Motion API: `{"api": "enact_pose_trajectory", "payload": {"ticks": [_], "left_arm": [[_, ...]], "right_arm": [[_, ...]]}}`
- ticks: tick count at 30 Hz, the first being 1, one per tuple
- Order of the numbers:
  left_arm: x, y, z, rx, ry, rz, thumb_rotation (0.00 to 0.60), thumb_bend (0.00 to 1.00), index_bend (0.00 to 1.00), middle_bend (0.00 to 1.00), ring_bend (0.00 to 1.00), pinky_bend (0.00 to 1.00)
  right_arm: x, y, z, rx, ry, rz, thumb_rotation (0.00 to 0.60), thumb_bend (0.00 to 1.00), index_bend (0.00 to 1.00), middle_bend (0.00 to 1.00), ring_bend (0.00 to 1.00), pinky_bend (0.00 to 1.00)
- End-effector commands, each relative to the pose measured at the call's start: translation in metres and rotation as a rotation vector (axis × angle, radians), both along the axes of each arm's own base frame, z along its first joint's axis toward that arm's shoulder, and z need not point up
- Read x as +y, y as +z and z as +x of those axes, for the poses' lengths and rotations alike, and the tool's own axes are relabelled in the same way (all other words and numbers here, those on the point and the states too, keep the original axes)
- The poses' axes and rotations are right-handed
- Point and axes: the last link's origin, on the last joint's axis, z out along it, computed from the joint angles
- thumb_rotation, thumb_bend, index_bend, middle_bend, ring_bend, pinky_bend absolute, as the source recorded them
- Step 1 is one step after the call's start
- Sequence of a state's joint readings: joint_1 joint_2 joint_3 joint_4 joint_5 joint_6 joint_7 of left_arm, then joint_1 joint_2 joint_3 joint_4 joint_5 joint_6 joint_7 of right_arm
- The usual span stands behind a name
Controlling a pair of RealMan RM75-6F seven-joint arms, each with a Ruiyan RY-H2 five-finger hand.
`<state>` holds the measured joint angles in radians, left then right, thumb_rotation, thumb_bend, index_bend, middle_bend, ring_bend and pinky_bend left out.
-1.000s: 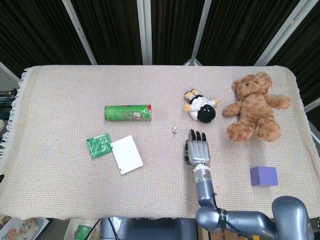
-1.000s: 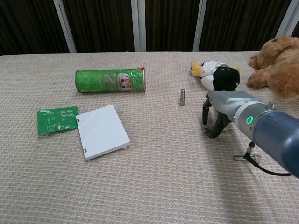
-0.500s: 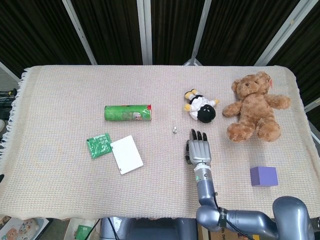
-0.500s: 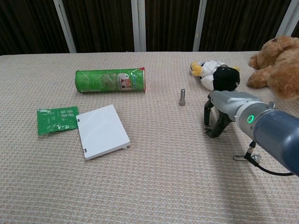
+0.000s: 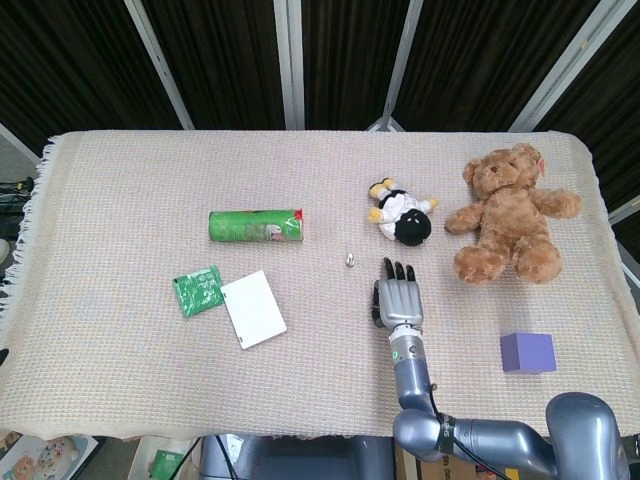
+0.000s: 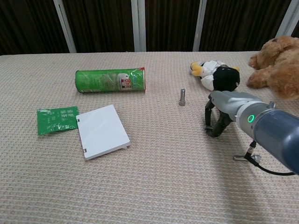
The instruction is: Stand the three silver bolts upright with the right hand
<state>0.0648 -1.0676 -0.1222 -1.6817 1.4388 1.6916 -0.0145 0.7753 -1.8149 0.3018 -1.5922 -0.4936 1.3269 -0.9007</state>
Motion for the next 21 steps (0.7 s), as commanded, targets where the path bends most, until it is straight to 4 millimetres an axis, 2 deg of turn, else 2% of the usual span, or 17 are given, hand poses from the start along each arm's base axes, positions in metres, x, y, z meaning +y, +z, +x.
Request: {"api": "enact_pose_trajectory", "payload": {"ticks": [1, 21], "left_arm": [[0.0, -0.0001, 0.0001, 0.0, -0.001, 0.0, 0.6, 0.12, 0.19, 0.04, 0.0, 0.17], [0.0002, -0.0003, 0.0001, 0.0, -0.001, -0.001, 0.6, 0.12, 0.2, 0.04, 0.0, 0.17]], "right_arm": [[-0.0003, 0.0004, 0.0004, -0.003, 0.001, -0.002, 0.6, 0.37, 0.57, 0.0, 0.0, 0.06], [-0.0014, 0.0067, 0.0055, -0.026, 0.013, -0.027, 0.6, 0.38, 0.6, 0.0, 0.0, 0.06]]}}
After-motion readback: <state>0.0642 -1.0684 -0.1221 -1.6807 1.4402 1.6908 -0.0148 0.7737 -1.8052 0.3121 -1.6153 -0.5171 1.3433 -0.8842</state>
